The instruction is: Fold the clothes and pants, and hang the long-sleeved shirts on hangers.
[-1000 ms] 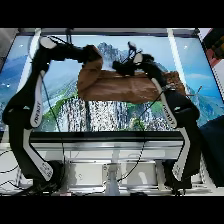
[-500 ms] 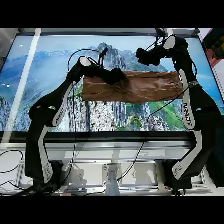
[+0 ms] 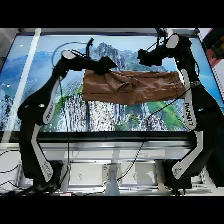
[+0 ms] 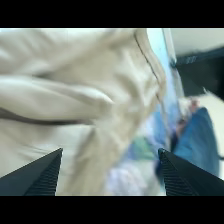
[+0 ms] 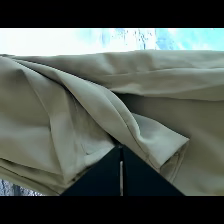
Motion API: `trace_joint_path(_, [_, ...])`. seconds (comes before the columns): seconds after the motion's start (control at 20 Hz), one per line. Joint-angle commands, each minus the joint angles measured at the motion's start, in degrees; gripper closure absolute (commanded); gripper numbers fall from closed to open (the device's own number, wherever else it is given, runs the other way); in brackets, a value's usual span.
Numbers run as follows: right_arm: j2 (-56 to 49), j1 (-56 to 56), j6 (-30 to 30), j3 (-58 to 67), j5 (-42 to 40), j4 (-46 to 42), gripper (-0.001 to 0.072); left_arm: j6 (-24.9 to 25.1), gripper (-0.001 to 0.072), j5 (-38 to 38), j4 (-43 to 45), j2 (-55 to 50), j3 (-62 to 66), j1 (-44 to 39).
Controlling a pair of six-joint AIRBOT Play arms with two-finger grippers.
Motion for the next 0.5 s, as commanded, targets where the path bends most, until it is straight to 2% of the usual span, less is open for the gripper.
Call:
trace_joint_path(0.0, [0.0, 0.0, -1.5, 0.0, 1.7, -0.1, 0.0671, 2.5, 0.0006, -2.1, 12.3, 5.2, 0.0, 7.1])
trace_joint_path(0.15, [0.0, 0.0, -1.7, 0.0, 1.6, -0.1, 0.0671, 2.4, 0.0025, -9.4, 26.0, 7.6, 0.0, 13.9])
trace_joint_path(0.2, [0.0, 0.0, -2.6, 0.0, 1.6, -0.1, 0.0670, 1.9, 0.0063, -10.5, 26.3, 7.3, -0.8, 16.1])
trace_joint_path(0.45, [0.0, 0.0, -4.1, 0.0, 1.4, -0.1, 0.0671, 1.9, 0.0052, -11.8, 25.9, 5.3, -9.4, 20.7])
